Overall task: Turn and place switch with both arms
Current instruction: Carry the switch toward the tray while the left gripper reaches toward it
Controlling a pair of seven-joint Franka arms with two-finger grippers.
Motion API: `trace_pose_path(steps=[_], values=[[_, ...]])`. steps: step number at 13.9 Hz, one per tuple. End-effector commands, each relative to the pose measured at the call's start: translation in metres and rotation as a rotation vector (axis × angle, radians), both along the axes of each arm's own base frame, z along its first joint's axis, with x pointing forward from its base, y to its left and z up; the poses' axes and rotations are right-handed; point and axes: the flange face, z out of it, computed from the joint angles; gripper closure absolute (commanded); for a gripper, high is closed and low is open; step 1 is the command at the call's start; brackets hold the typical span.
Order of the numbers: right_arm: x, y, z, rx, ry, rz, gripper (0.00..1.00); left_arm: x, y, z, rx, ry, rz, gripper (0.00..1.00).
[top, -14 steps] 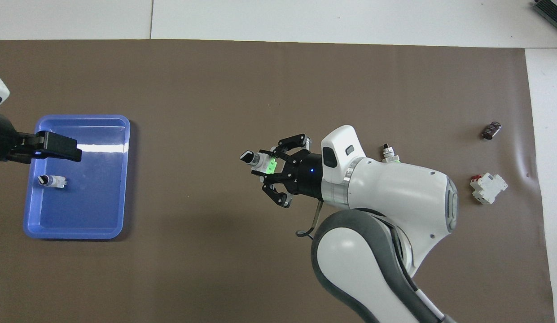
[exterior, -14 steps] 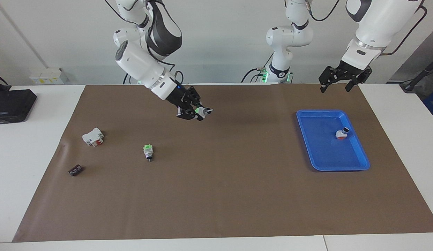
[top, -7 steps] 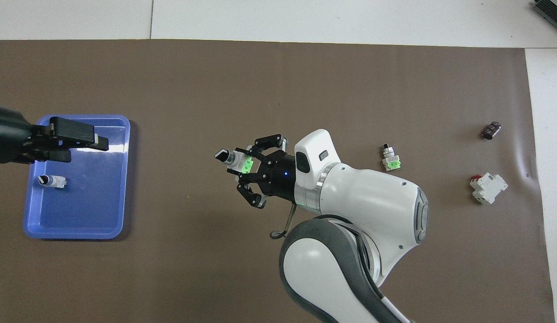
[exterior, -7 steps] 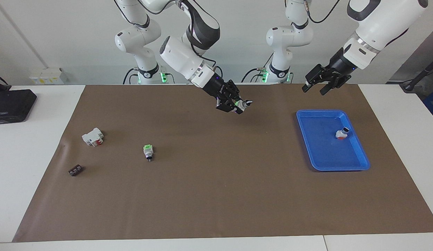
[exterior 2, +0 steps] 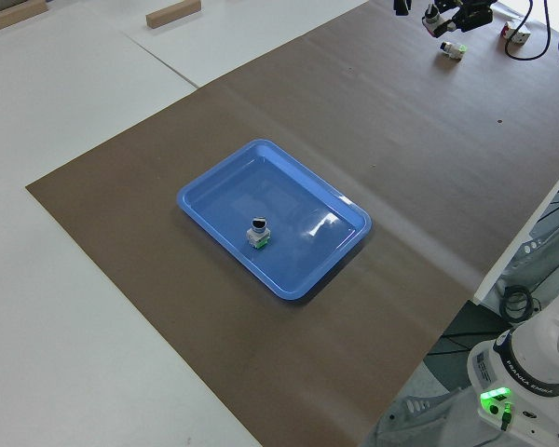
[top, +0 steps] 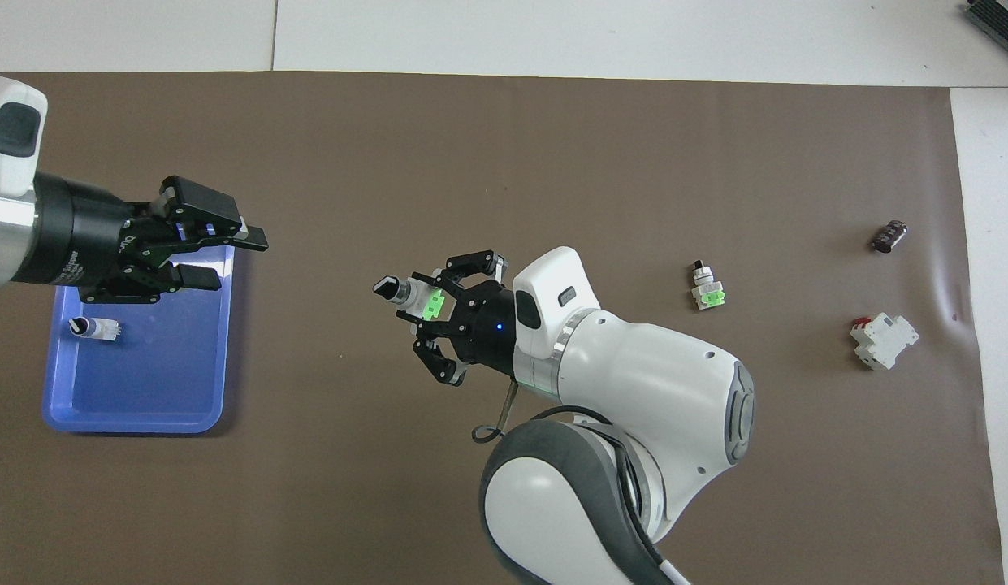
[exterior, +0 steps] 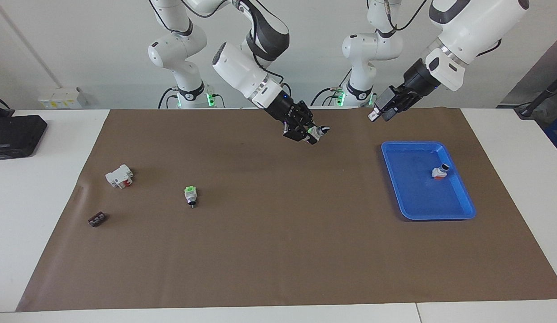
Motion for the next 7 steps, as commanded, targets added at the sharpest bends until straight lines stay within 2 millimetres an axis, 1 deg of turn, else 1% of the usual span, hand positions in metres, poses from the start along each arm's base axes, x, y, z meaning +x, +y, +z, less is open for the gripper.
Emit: trace_pose_path(steps=[1, 2, 3, 4, 5, 7], values=[[0.002, 0.003, 0.001, 0.019, 0.010, -0.025, 1.00, -0.003, -0.013, 0.001, -0.016, 0.070, 0.147, 0.42], [-0.003, 0.010, 0.002, 0.021, 0.012, -0.017, 1.00, -0.006, -0.024, 0.001, -0.008, 0.103, 0.197, 0.43], [-0.003, 0.009, 0.002, 0.020, 0.005, -0.023, 1.00, -0.007, -0.033, 0.001, -0.009, 0.134, 0.269, 0.46], [-0.002, 0.009, 0.003, 0.019, 0.002, -0.027, 1.00, -0.007, -0.040, 0.002, -0.015, 0.166, 0.356, 0.53], [-0.002, 0.009, 0.003, 0.019, 0.002, -0.027, 1.00, -0.008, -0.044, 0.004, -0.015, 0.193, 0.431, 0.56], [-0.002, 0.009, 0.003, 0.021, 0.003, -0.029, 1.00, -0.012, -0.064, 0.002, 0.026, 0.215, 0.550, 0.56]])
